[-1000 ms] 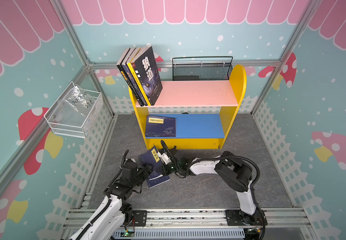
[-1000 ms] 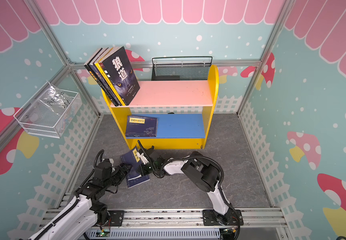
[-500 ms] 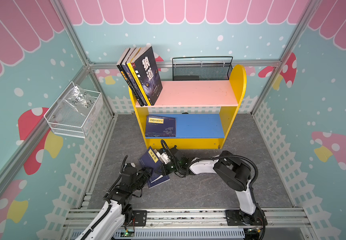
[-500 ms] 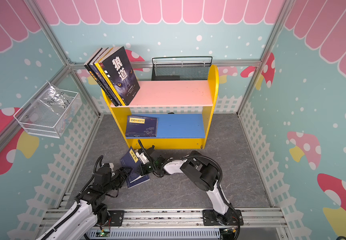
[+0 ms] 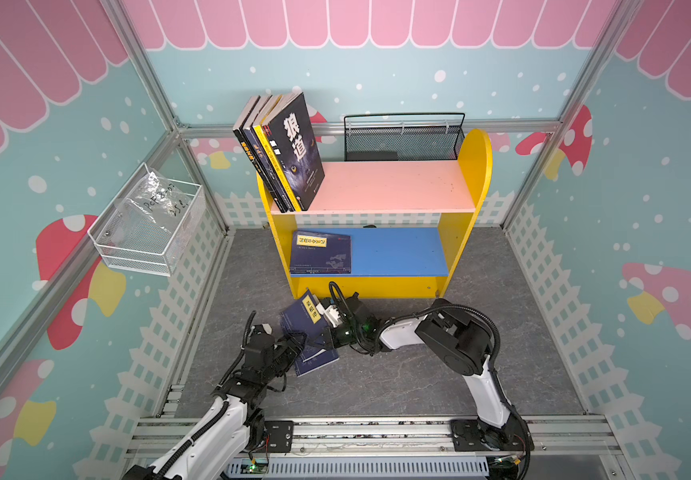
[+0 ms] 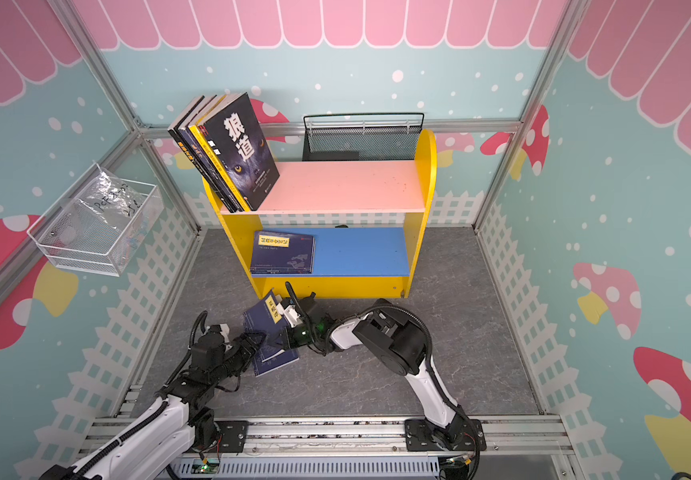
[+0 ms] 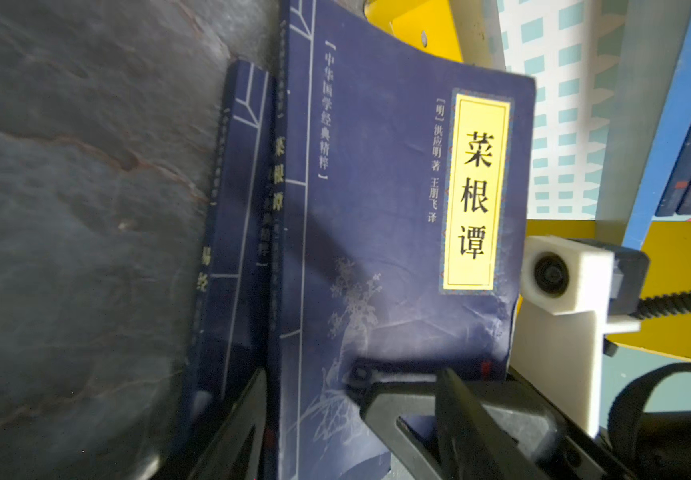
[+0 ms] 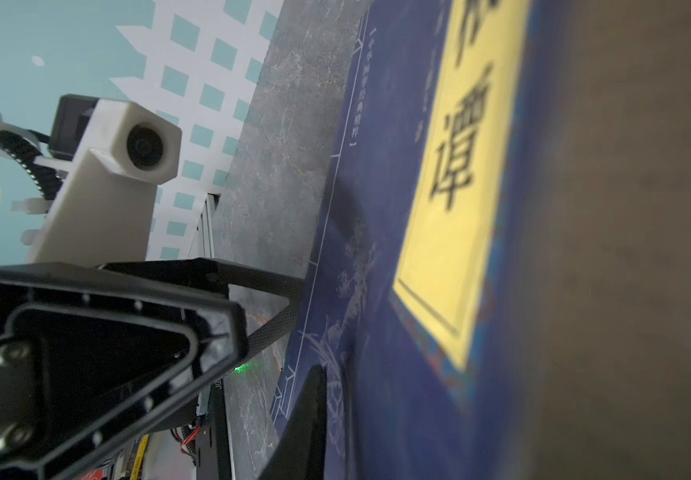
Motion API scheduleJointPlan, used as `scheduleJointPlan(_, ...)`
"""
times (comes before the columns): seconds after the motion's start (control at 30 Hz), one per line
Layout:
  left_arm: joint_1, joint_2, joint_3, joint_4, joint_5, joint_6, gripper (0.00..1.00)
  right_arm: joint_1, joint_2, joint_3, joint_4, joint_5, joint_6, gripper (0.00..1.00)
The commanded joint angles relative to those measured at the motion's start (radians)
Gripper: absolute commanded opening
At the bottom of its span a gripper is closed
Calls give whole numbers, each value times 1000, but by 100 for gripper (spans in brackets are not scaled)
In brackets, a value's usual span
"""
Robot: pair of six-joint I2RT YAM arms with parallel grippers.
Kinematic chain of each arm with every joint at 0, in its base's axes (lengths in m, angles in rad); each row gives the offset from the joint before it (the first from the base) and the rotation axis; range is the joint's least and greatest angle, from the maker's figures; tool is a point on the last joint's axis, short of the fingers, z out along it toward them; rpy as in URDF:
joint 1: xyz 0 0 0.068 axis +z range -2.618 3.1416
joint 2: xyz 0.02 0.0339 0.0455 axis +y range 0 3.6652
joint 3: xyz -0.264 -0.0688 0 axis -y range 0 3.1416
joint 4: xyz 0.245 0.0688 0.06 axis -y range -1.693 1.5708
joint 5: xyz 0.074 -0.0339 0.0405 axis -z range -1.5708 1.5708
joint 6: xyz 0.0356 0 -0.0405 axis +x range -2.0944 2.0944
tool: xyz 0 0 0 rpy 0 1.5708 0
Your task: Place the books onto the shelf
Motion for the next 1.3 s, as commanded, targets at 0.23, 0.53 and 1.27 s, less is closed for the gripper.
scheduleJointPlan(0.23,13,-56,25,115,70,-26,65,-12,-29,-98,323,-155,216,8)
scheduleJointPlan(0.53,41,-126,36,-45,78,-4,74,-49,-78,-148,460,-180,298,8)
scheduleJointPlan(1.27,50,319,136,390,298,-28,40,-51,-54,-212,581,-189,381,10)
